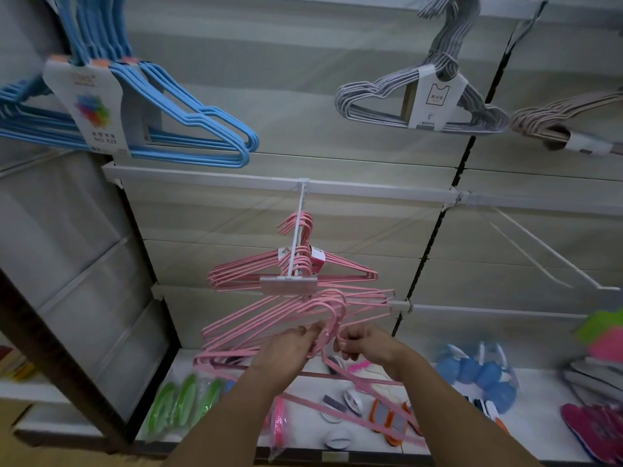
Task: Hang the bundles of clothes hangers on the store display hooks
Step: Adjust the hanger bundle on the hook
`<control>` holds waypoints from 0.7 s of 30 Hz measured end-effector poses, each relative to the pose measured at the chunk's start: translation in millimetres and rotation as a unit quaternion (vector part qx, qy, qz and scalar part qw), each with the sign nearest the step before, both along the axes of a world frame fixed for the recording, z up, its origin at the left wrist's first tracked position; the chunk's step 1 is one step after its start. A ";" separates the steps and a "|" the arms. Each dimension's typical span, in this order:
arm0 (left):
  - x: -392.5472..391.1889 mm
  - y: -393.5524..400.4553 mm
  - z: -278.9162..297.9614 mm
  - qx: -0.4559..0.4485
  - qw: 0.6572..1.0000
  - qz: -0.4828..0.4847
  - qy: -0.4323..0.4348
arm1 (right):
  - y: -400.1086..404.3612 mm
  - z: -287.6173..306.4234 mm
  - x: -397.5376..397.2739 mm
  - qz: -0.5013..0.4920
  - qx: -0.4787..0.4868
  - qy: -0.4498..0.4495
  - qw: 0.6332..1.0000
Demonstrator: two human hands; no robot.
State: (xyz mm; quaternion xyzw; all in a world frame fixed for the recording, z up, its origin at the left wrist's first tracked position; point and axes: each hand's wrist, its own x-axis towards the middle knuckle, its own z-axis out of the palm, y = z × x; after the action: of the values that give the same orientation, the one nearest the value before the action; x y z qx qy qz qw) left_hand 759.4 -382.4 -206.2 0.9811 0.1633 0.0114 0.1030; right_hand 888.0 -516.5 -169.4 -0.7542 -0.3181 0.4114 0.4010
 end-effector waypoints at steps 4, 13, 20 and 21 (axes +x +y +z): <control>-4.3 -4.9 5.7 0.021 0.998 -0.014 -0.053 | -11.0 4.9 5.9 -0.038 -0.013 -0.006 0.999; -23.0 -9.8 22.3 0.042 0.998 0.056 -0.009 | -20.8 29.2 23.4 -0.032 -0.057 -0.039 0.997; -38.2 -6.6 23.5 0.028 0.996 0.085 0.006 | -31.1 29.4 23.9 -0.010 -0.107 -0.049 0.993; -37.8 -9.9 25.8 0.025 0.997 0.066 0.005 | -25.3 28.4 18.8 -0.015 -0.096 -0.052 0.994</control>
State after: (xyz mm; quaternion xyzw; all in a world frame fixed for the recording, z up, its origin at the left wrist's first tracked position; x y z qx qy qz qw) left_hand 721.6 -392.4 -180.4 0.9704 0.2283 0.0173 0.0763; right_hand 906.7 -541.9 -141.0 -0.8143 -0.2862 0.3939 0.3159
